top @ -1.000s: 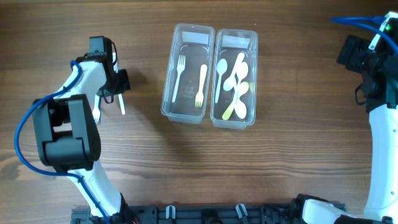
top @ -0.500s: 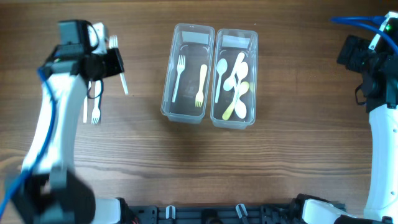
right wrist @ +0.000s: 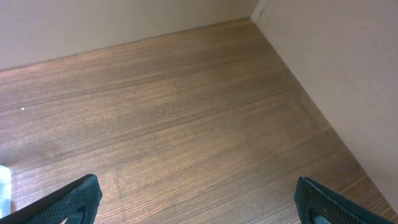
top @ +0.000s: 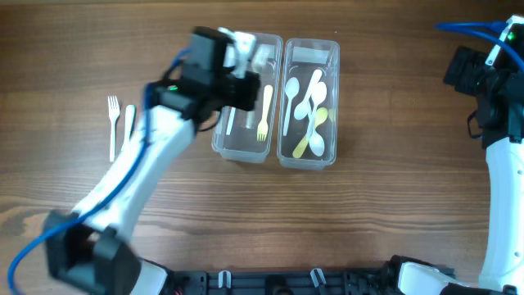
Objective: Pack container
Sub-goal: 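Carry white fork into left container and open left gripper, then move left gripper back and grasp the light blue fork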
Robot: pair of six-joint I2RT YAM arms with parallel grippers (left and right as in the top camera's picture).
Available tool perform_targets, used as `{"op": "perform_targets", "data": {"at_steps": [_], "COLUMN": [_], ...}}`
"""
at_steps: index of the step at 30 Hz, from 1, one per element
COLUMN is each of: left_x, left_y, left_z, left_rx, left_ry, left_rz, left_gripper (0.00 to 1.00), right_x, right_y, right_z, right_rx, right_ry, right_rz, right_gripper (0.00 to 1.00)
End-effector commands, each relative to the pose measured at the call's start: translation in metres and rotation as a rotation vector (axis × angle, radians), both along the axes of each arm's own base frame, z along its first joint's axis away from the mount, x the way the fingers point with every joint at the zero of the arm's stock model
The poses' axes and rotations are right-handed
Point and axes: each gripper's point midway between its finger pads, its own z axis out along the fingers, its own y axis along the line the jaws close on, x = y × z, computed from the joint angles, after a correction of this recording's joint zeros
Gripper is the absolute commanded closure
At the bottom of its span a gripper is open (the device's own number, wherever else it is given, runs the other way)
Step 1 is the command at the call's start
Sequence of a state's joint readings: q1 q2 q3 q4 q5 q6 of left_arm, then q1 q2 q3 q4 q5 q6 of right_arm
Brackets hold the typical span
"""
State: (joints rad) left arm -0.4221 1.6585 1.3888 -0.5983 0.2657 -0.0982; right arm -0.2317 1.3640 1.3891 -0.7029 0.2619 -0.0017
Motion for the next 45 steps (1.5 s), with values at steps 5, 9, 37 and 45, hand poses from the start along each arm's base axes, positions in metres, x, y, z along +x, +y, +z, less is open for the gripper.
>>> {"op": "perform_targets", "data": {"at_steps": [5, 9, 37, 45], "left_x": [0.022, 0.035, -0.022, -0.022], "left_y": [-0.004, 0.016, 0.317, 0.312], "left_z": [-0.053, -0.015, -0.120, -0.162], "left_rx": [0.072, 0.039, 0.384, 0.417], "left_ry": [0.039, -0.043, 0.427, 0.496], "left_rz": [0.024, 0.069, 0.766, 0.621], "left_gripper": [0.39, 0.00, 0.00, 0.02], "right_x": [0.000, 0.000, 0.000, 0.000], "right_y": [0.001, 0.001, 0.001, 0.001], "right_z": [0.010, 0.010, 0.010, 0.010], "right_rx": [0.005, 0.005, 0.005, 0.005], "right_ry": [-0.031, -0.031, -0.031, -0.031], "right_rz": [0.001, 0.001, 0.001, 0.001], "right_gripper": [0.00, 0.00, 0.00, 0.00]}}
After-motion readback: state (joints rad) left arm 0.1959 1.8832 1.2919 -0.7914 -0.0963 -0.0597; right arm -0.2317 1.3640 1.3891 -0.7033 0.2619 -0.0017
